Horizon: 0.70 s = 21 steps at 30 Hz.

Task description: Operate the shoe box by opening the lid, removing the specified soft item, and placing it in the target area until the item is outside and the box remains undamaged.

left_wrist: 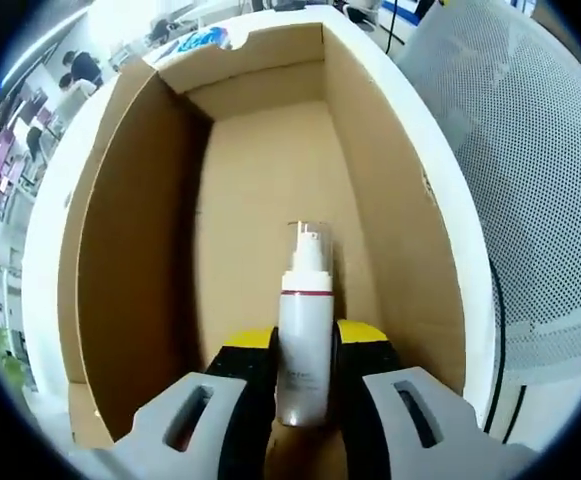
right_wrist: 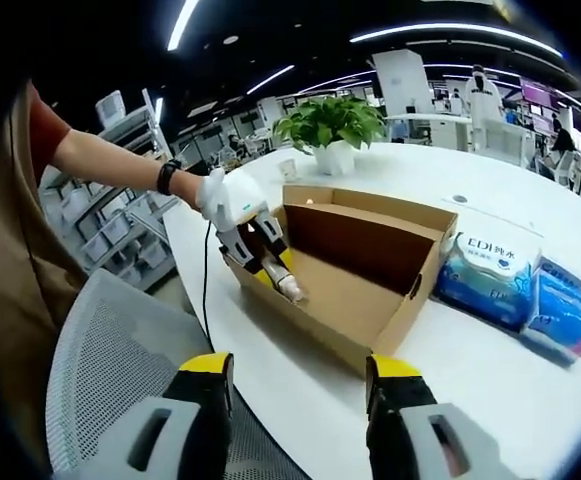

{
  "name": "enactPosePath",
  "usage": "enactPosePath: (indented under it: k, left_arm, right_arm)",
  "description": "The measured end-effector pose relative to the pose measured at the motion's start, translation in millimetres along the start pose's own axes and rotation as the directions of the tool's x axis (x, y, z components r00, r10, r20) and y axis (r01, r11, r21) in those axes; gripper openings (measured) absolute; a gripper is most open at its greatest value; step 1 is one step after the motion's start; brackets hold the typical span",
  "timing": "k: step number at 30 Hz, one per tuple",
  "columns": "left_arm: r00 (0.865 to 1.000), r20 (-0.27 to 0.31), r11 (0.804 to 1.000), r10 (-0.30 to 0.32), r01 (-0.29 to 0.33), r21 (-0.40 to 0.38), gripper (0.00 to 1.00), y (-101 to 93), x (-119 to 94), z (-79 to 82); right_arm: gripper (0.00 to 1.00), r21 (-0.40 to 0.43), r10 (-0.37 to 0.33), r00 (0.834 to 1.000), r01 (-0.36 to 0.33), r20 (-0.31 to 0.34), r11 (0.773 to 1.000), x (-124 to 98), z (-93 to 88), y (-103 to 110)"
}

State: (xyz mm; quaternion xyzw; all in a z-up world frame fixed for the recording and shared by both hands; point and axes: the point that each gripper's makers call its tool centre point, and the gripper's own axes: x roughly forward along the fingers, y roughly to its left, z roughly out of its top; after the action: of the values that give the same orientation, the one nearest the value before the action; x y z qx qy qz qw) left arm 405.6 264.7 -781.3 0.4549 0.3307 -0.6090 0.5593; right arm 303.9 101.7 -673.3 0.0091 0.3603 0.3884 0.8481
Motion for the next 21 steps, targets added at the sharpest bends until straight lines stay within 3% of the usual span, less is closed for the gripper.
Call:
enactPosePath:
  k: [12,21]
  left_arm:
    - [0.998,0.047,0.999,0.052,-0.052,0.009,0.2,2.1,-19.0,19.0]
    - [0.991,0.1,0.995,0.093,-0.097,0.032,0.2,6.5,-35.5,48.7]
  right_arm:
    - [0.5,0.006,0.038,0.999,-0.038,0.015,0.999,16.5,15.1,5.5]
    - [0.49,0.022,0.061,0.998,-0.062,0.029,0.998,26.7,20.9,10.1]
